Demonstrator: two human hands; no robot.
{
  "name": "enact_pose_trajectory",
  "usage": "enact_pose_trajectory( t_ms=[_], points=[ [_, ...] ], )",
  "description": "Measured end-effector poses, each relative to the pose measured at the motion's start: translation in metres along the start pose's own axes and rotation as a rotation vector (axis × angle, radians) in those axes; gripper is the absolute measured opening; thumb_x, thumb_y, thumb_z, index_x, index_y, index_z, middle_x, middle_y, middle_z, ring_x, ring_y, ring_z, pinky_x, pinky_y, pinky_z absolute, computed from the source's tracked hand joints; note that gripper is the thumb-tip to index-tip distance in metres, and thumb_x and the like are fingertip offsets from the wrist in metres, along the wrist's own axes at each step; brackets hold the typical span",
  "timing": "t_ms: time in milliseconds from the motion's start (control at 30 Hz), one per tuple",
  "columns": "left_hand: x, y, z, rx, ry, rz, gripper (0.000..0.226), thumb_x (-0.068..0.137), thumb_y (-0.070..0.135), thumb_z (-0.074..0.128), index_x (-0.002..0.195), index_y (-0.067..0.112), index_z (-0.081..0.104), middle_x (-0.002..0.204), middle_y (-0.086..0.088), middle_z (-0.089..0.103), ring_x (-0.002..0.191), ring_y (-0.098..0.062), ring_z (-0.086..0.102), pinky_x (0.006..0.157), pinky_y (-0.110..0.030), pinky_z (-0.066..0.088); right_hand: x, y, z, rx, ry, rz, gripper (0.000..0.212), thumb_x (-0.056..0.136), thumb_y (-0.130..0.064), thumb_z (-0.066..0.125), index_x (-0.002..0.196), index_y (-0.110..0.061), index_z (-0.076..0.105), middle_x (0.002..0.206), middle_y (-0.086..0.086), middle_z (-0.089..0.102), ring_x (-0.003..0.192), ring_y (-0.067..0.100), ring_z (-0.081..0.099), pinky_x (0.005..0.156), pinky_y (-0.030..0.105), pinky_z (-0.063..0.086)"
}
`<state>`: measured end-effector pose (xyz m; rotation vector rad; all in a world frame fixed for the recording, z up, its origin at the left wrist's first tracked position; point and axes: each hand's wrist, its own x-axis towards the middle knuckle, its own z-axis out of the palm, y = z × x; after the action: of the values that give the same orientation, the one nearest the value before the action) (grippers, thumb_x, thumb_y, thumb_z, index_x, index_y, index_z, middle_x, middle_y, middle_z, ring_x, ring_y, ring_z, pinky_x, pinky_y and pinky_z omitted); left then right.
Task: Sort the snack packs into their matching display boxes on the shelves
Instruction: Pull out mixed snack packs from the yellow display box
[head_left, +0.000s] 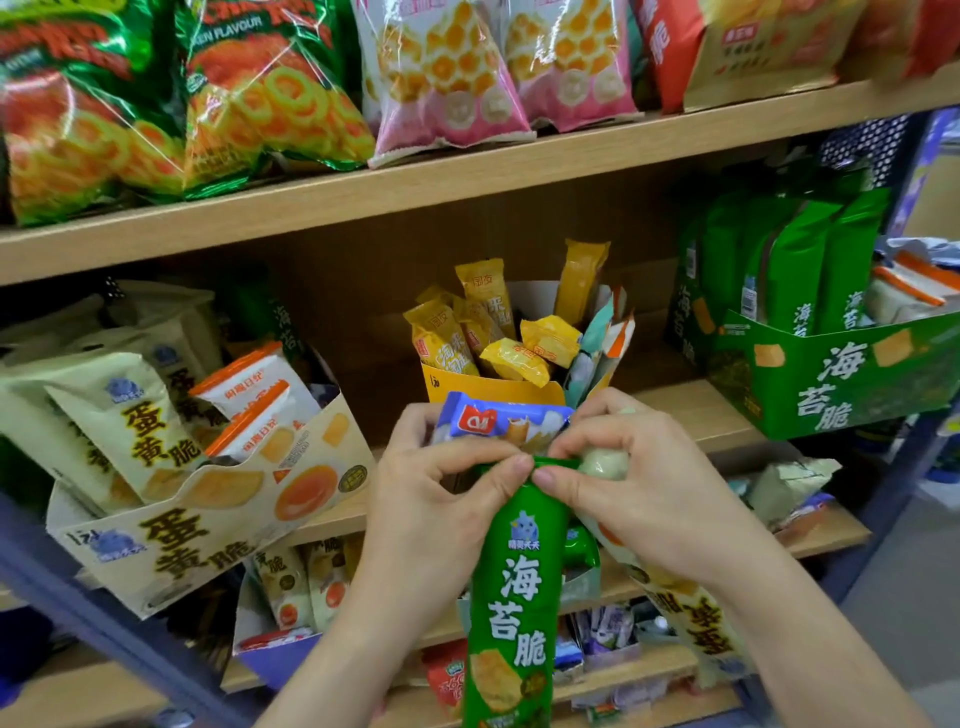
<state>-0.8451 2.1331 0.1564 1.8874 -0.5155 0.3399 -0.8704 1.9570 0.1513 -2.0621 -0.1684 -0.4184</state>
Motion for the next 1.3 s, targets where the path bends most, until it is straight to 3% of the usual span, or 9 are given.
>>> enact_pose_trajectory(
  t_ms=[133,233,333,400,567,733,933,1167,1300],
  points=[
    [0.004,0.003,-0.007,-0.013,0.0,0.015,0.015,0.076,0.041,0.066,0.083,0.036,0.079,0.1,0.013,0.057,0.096,0.001,0.059,0.078,-0.01,0.048,-0.003,0.0,-0.006,0.043,-0.013,0.004,0.011,0.076,-0.023,0.082,0.072,-0.025,0.073,0.089,-0.015,0.055,0.087,0.006,0.057,0.076,0.016,0.042],
    [0.017,0.008,-0.026,0.0,0.005,0.007,0.023,0.083,0.032,0.064,0.103,0.041,0.071,0.108,0.007,0.06,0.098,0.0,0.063,0.076,-0.017,0.055,-0.003,0.001,-0.021,0.047,-0.001,0.005,0.012,0.076,-0.018,0.082,0.07,-0.024,0.073,0.088,-0.014,0.055,0.086,0.006,0.057,0.075,0.012,0.041],
    [0.033,0.009,-0.048,-0.041,-0.251,-0.117,0.066,0.077,0.022,0.072,0.127,0.056,0.044,0.099,0.012,0.067,0.09,-0.009,0.072,0.066,-0.027,0.06,0.001,0.004,-0.036,0.001,0.005,-0.02,0.012,0.076,-0.015,0.082,0.071,-0.022,0.073,0.088,-0.017,0.054,0.086,0.003,0.058,0.074,0.008,0.039],
    [0.045,0.005,-0.053,0.015,-0.471,-0.221,0.087,0.075,0.022,0.079,0.131,0.066,0.029,0.101,0.01,0.069,0.087,-0.018,0.074,0.071,-0.039,0.061,0.006,0.006,-0.042,-0.077,-0.008,-0.039,0.013,0.076,-0.016,0.082,0.071,-0.024,0.073,0.091,-0.016,0.055,0.09,0.001,0.057,0.075,0.007,0.038],
    [0.064,-0.002,-0.034,0.648,-0.721,0.03,0.08,0.085,0.028,0.068,0.132,0.067,0.018,0.08,-0.001,0.065,0.056,-0.022,0.056,0.058,-0.051,0.049,0.016,0.009,-0.049,-0.216,-0.022,-0.069,0.009,0.077,-0.022,0.082,0.075,-0.027,0.075,0.117,-0.021,0.057,0.114,-0.005,0.053,0.098,0.023,0.041],
    [0.084,0.014,-0.028,0.829,-0.734,0.037,0.092,0.085,0.027,0.061,0.142,0.066,0.0,0.07,-0.004,0.061,0.049,-0.015,0.048,0.048,-0.039,0.04,0.029,0.006,-0.051,-0.26,-0.081,-0.065,0.008,0.079,-0.025,0.081,0.079,-0.03,0.076,0.126,-0.022,0.056,0.121,0.0,0.052,0.105,0.041,0.043],
    [0.117,0.033,-0.014,0.772,-0.782,-0.067,0.105,0.084,0.03,0.068,0.147,0.056,-0.011,0.101,-0.004,0.067,0.084,-0.019,0.066,0.078,-0.045,0.055,0.039,0.004,-0.047,-0.205,-0.11,-0.053,0.009,0.079,-0.021,0.081,0.078,-0.028,0.076,0.132,-0.02,0.054,0.127,0.001,0.048,0.11,0.034,0.036],
    [0.103,0.02,-0.019,0.607,-0.747,-0.158,0.103,0.082,0.026,0.068,0.143,0.065,-0.005,0.1,0.003,0.067,0.077,-0.011,0.068,0.072,-0.04,0.058,0.042,0.011,-0.046,-0.156,-0.155,-0.049,0.008,0.079,-0.019,0.081,0.079,-0.026,0.077,0.13,-0.024,0.053,0.125,-0.003,0.049,0.108,0.033,0.039],
    [0.091,0.016,-0.033,0.317,-0.659,-0.208,0.087,0.083,0.008,0.069,0.142,0.059,0.03,0.093,-0.001,0.069,0.071,-0.006,0.067,0.064,-0.029,0.057,0.042,0.012,-0.051,-0.088,-0.163,-0.073,0.01,0.078,-0.02,0.082,0.076,-0.028,0.076,0.129,-0.026,0.055,0.12,-0.006,0.052,0.102,0.03,0.043]
  ],
)
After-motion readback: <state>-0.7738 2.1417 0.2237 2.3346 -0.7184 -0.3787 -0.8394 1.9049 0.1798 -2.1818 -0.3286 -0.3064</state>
